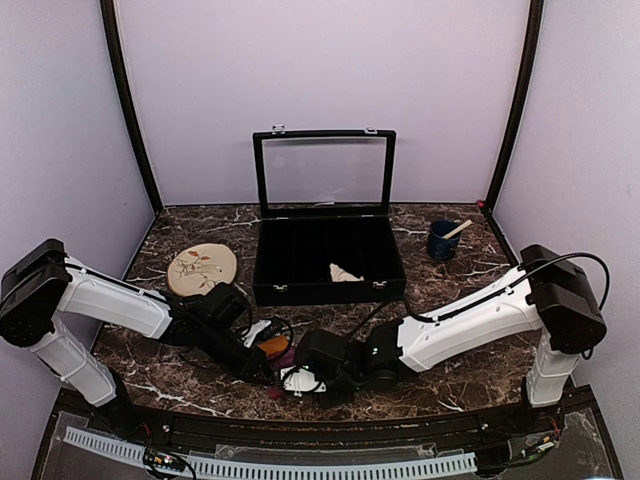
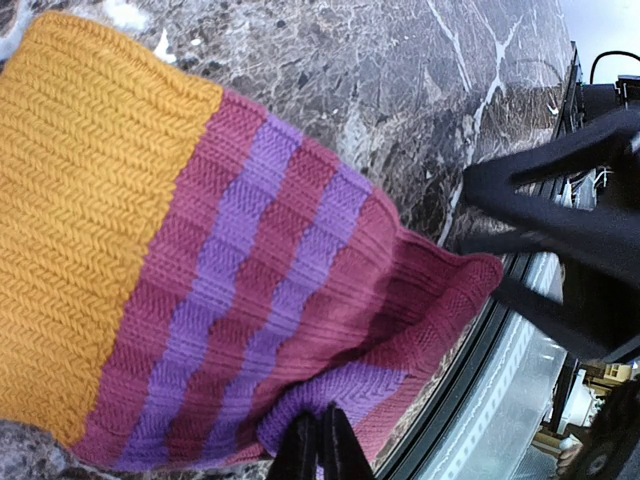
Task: Roll the socks
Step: Roll the sock at the center of the board.
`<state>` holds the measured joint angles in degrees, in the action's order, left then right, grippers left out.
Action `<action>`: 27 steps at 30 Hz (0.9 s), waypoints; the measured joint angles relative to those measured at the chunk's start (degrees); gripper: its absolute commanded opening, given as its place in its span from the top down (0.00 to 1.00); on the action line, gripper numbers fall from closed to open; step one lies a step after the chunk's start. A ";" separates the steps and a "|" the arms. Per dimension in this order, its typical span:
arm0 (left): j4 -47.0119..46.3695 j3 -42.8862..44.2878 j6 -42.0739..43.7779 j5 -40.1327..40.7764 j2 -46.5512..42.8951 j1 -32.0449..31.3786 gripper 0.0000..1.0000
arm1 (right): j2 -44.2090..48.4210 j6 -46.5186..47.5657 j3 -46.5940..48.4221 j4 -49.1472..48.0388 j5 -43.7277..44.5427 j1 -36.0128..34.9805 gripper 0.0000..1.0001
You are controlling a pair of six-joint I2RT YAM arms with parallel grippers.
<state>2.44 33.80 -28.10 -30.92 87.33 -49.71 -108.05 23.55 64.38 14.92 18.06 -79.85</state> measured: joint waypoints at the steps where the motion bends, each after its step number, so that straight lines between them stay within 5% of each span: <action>1: -0.02 0.00 -0.02 0.00 0.00 0.00 0.95 | 0.70 0.02 -0.28 0.39 -1.29 0.07 0.70; 2: -0.02 0.00 -0.04 -0.02 0.00 0.00 0.95 | 1.33 0.46 -0.55 0.81 -3.34 0.07 0.71; 5: -0.13 0.00 -0.42 -0.04 0.04 0.07 0.95 | 3.96 -5.53 -2.32 1.70 -8.46 0.11 0.97; 11: -0.68 0.00 -1.07 -0.28 0.35 0.07 0.95 | 8.66 -11.72 -4.81 2.51 -12.00 0.11 1.00; 14: -1.03 0.00 -1.11 -0.48 0.55 0.07 0.95 | 9.22 -12.74 -4.81 2.49 -12.46 0.11 0.70; 17: -1.42 0.00 -1.11 -0.81 0.81 0.11 0.95 | 9.22 -13.05 -4.79 2.62 -13.00 0.11 0.53; 27: -1.62 0.42 -1.07 -2.03 1.62 0.35 0.95 | 6.03 -10.62 -2.73 1.38 -12.94 0.11 0.51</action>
<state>0.82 34.22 -29.17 -32.95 88.95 -49.36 -102.02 12.93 61.65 16.29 5.13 -79.75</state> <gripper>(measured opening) 0.053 0.496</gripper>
